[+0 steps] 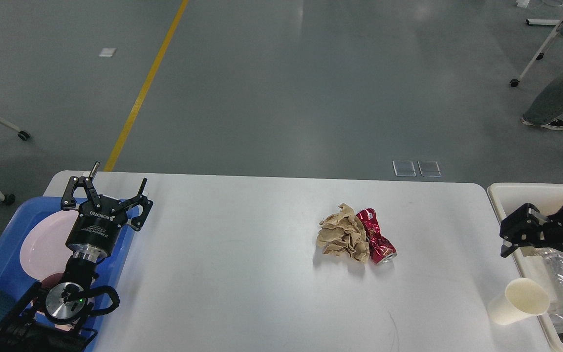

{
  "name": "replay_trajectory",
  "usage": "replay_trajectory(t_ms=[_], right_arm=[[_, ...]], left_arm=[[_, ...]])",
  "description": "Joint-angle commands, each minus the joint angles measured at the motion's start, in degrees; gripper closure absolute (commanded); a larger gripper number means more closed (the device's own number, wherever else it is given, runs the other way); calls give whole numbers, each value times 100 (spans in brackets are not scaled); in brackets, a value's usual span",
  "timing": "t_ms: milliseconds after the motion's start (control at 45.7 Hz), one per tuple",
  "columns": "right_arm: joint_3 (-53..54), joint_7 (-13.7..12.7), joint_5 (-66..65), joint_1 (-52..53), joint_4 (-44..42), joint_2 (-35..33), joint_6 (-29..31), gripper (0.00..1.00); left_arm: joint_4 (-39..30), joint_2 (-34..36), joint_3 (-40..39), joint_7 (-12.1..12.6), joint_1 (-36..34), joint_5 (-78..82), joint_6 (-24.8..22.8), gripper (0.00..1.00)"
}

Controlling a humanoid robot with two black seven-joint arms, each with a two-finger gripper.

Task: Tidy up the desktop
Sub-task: 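Lower the right gripper and grasp the second white paper cup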

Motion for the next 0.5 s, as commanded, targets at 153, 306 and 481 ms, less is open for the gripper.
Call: replay_trajectory(t_ms=[153, 306, 481], right_arm=[[248, 8, 5, -1707, -674, -396, -1455, 3], [547, 8, 58, -2305, -964, -387, -1552, 4], [1092, 8, 145, -3131, -1342, -360, -1587, 5]], left_arm=[[0, 0, 0, 0, -9, 0, 7, 4], [0, 0, 0, 0, -9, 0, 7, 4], [0, 0, 0, 0, -9, 0, 7, 4]])
